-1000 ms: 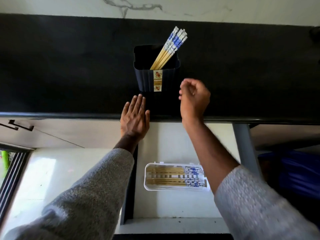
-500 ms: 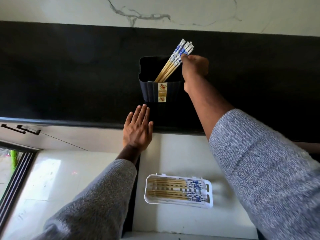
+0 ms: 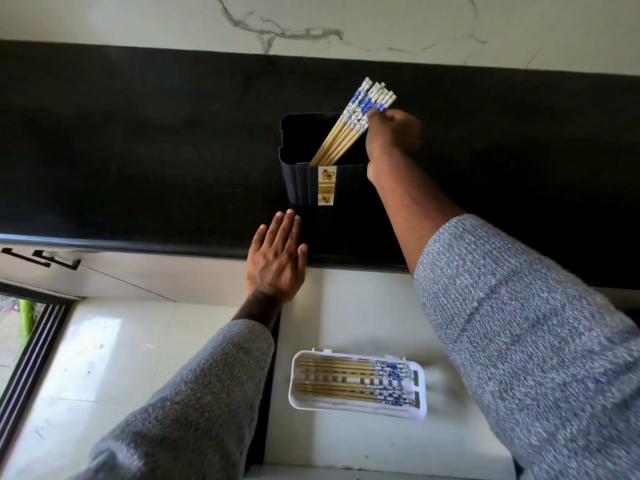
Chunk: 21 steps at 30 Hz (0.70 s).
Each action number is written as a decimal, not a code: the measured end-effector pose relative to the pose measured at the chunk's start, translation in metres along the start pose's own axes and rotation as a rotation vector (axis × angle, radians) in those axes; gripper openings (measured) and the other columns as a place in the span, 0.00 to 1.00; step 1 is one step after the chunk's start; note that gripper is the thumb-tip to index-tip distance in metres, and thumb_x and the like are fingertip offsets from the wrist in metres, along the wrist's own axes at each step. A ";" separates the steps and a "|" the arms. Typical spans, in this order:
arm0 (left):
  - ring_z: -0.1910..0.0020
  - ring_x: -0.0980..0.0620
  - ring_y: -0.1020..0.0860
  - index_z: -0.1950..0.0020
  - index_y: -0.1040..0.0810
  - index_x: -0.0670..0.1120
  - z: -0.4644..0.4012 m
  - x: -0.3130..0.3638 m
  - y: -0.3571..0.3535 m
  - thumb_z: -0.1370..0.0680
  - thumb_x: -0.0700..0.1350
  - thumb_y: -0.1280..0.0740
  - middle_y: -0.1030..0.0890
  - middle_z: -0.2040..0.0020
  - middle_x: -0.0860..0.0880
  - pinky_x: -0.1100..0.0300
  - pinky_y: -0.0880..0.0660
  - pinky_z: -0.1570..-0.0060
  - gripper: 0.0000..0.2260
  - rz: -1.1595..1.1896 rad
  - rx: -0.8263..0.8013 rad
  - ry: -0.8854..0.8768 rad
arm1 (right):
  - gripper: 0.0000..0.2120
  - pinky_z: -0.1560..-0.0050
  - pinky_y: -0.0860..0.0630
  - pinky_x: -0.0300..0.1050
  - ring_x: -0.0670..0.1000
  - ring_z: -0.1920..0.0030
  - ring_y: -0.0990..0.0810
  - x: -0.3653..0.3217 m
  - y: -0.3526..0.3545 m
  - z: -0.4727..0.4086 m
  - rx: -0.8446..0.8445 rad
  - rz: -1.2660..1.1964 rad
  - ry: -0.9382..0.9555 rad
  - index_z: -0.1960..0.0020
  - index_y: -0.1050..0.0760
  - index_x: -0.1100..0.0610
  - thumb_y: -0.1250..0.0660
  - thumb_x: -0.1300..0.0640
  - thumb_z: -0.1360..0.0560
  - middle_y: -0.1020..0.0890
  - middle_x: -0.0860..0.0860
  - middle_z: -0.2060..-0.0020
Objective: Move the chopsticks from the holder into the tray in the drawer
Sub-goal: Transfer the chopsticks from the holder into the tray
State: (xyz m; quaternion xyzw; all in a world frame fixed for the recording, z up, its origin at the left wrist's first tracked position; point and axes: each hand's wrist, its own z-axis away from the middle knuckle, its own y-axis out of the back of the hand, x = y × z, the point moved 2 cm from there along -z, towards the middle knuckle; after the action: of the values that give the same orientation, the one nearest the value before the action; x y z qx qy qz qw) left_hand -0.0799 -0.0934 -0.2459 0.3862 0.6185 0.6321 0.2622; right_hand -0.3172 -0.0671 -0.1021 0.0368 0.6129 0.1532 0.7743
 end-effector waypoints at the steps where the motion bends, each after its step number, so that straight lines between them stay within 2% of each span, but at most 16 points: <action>1: 0.18 0.49 0.47 0.18 0.44 0.45 0.000 0.000 0.000 0.16 0.55 0.60 0.44 0.18 0.47 0.50 0.51 0.21 0.29 -0.003 0.000 -0.001 | 0.06 0.74 0.31 0.29 0.39 0.66 0.22 -0.002 0.001 0.001 0.006 -0.025 0.004 0.51 0.17 0.58 0.30 0.56 0.22 0.16 0.49 0.60; 6: 0.18 0.49 0.48 0.18 0.45 0.45 0.000 0.000 0.002 0.16 0.55 0.60 0.45 0.18 0.47 0.50 0.52 0.21 0.29 -0.017 -0.006 -0.008 | 0.07 0.70 0.27 0.33 0.44 0.62 0.19 -0.016 0.011 0.005 0.045 -0.119 0.081 0.51 0.16 0.60 0.29 0.56 0.23 0.15 0.51 0.60; 11: 0.18 0.49 0.48 0.18 0.45 0.44 0.000 -0.002 0.002 0.16 0.55 0.59 0.45 0.18 0.47 0.50 0.52 0.21 0.29 -0.020 -0.006 -0.015 | 0.12 0.67 0.23 0.37 0.45 0.64 0.17 -0.026 0.032 0.009 0.085 -0.222 0.067 0.64 0.23 0.55 0.30 0.55 0.22 0.18 0.49 0.67; 16: 0.18 0.48 0.46 0.18 0.44 0.44 0.001 -0.001 0.003 0.16 0.55 0.59 0.43 0.18 0.46 0.49 0.49 0.21 0.29 -0.017 -0.003 -0.027 | 0.10 0.67 0.28 0.39 0.44 0.68 0.22 -0.012 0.070 0.026 0.077 -0.488 -0.005 0.63 0.21 0.54 0.30 0.55 0.23 0.19 0.49 0.68; 21: 0.19 0.47 0.44 0.19 0.40 0.42 0.002 0.000 0.005 0.16 0.54 0.57 0.40 0.19 0.44 0.48 0.46 0.22 0.28 0.001 0.016 -0.035 | 0.10 0.69 0.35 0.37 0.42 0.70 0.27 0.056 0.127 0.062 0.099 -0.684 -0.073 0.61 0.21 0.54 0.32 0.59 0.21 0.23 0.46 0.71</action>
State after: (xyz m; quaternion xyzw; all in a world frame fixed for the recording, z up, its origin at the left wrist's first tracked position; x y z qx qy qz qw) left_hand -0.0776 -0.0930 -0.2413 0.3997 0.6184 0.6206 0.2695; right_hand -0.2710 0.0778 -0.1085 -0.1277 0.5682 -0.1466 0.7996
